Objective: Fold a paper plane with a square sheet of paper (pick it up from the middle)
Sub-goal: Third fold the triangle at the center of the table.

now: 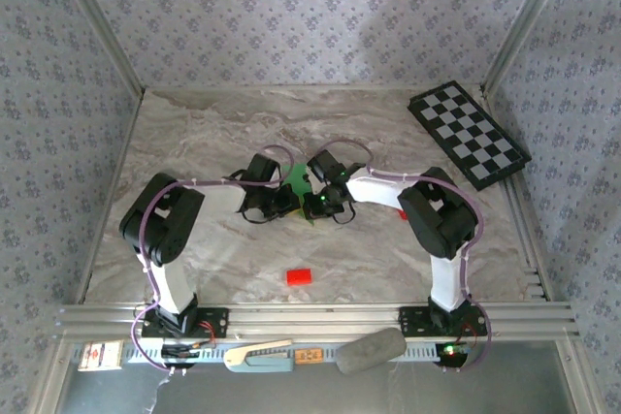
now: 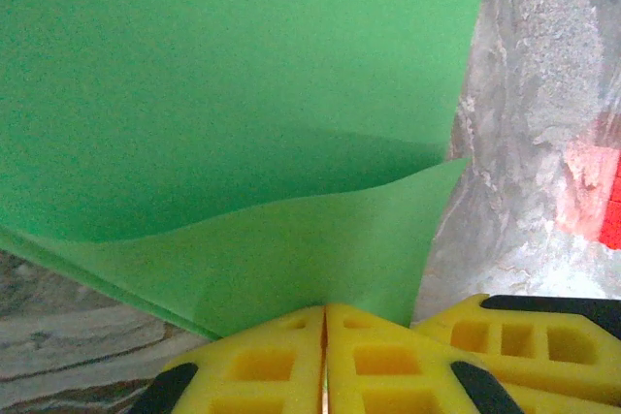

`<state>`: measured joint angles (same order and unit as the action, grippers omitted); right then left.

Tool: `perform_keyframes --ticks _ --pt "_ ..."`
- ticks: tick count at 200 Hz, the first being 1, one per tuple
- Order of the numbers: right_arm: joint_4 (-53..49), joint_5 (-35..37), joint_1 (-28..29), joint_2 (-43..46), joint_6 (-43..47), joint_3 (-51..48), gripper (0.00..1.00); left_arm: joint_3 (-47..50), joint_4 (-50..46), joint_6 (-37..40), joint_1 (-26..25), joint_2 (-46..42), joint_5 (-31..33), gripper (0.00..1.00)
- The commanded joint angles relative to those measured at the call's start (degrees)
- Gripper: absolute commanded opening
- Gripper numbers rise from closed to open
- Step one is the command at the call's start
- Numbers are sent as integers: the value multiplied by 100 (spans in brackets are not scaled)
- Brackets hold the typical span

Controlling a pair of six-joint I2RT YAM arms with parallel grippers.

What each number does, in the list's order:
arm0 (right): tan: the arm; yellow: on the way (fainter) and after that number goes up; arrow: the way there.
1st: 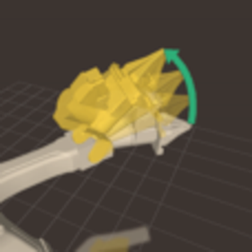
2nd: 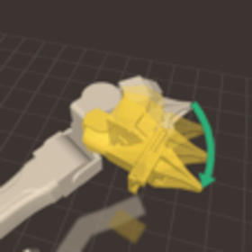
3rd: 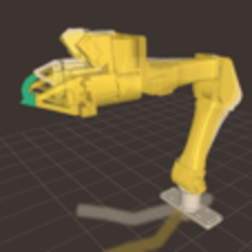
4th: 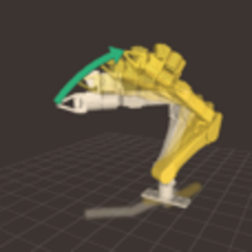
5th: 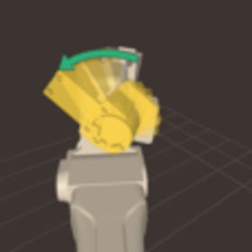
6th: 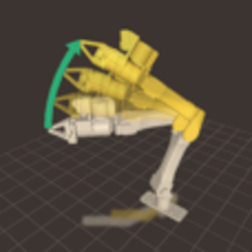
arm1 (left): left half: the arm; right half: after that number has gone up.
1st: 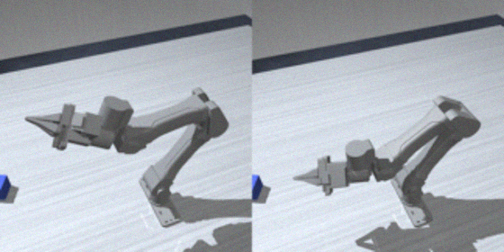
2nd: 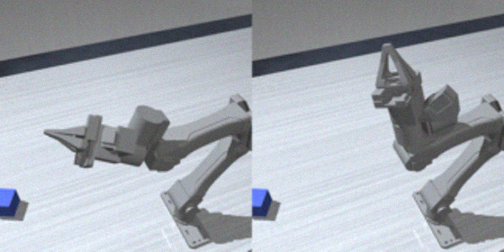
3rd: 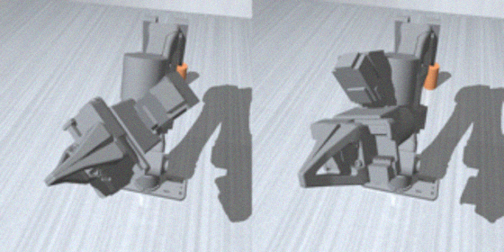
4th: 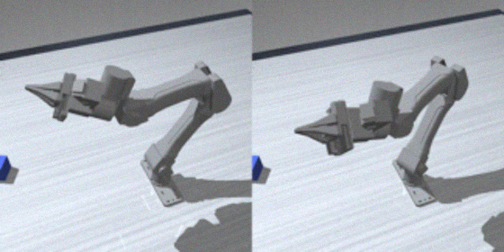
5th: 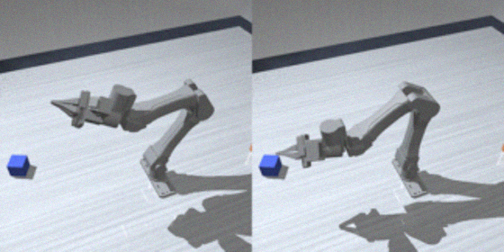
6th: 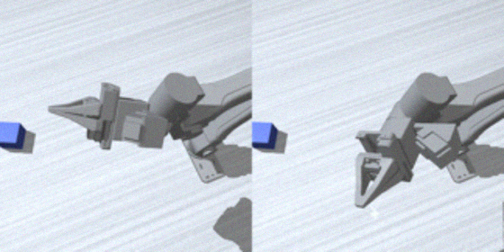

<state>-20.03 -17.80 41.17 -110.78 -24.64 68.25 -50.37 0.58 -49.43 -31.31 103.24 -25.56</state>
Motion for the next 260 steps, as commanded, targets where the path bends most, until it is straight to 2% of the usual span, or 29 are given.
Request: perform_keyframes --ticks 1,21,79,149,171,202,260 --pt "-741 567 51 -277 -93 -182 10 -90 -838 210 103 234 930 9" --pt "-863 672 32 -326 -133 -207 10 -219 -1027 306 287 324 1130 9" --pt "-1094 796 -52 -400 -321 -190 10 -517 -1471 762 959 568 1179 8" --pt "-986 660 -65 -417 -451 -137 10 -518 -1588 1197 1511 310 1179 8" --pt "-924 604 -57 -328 -475 -102 10 -583 -1504 1328 1509 240 878 8" --pt "-449 395 -57 259 -390 -40 11 -682 -1431 1481 1424 344 359 8" --pt "782 14 -298 929 -442 -370 11 -774 -1679 2161 678 259 -72 8"
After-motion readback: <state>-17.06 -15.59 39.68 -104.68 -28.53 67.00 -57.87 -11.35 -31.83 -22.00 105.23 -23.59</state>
